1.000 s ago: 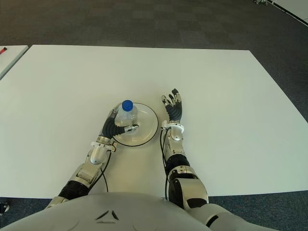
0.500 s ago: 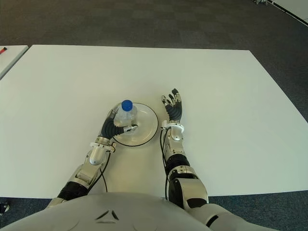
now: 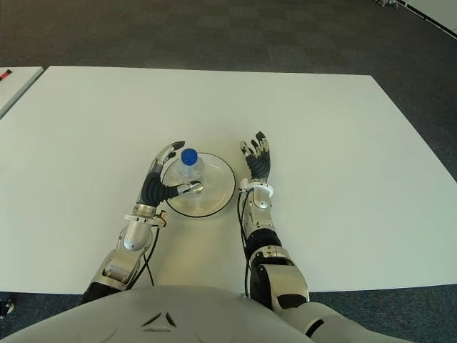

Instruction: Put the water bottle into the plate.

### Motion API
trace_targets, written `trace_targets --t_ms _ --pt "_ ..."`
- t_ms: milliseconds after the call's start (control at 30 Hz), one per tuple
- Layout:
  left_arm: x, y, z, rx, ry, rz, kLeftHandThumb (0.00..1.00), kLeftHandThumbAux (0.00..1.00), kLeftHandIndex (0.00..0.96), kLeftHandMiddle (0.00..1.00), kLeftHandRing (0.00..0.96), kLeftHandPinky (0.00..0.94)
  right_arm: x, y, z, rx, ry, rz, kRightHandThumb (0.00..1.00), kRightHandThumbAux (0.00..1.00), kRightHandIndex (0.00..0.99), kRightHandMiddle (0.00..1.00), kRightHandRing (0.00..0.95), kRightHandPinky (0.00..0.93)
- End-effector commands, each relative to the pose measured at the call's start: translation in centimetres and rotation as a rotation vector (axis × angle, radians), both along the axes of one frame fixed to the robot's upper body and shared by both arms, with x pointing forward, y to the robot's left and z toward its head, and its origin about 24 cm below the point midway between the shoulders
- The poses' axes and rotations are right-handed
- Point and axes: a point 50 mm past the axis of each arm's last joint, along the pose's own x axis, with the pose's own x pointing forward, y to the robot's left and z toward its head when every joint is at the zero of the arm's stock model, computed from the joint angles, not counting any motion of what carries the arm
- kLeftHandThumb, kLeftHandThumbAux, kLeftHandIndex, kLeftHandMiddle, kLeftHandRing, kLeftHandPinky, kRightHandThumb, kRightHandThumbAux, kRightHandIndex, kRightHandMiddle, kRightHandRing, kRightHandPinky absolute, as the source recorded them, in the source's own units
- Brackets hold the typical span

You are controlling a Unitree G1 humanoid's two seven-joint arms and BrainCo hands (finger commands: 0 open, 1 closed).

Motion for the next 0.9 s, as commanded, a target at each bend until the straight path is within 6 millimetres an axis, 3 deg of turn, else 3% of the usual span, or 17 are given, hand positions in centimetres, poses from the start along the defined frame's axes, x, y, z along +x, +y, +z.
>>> trace_targets --t_ms 33,600,900 --pt "-0.4 0.0 0.5 -0.003 -0.048 0.013 0.000 0.861 0.189 0.156 0.132 0.133 -2.5 2.1 -3.0 0.075 0.163 0.011 0.158 0.757 0.081 0.082 0.080 0.139" --pt "-1.3 -0.3 4.2 -0.066 -0.267 -0.004 0.000 0.908 0.175 0.151 0.127 0.137 -2.5 2.0 -3.2 0.060 0.184 0.028 0.145 0.748 0.075 0.078 0.078 0.135" --pt "-1.8 -0.3 5.0 -0.109 -0.321 0.016 0.000 0.931 0.174 0.161 0.133 0.142 -2.5 2.0 -3.3 0.064 0.185 0.030 0.140 0.739 0.077 0.079 0.081 0.138"
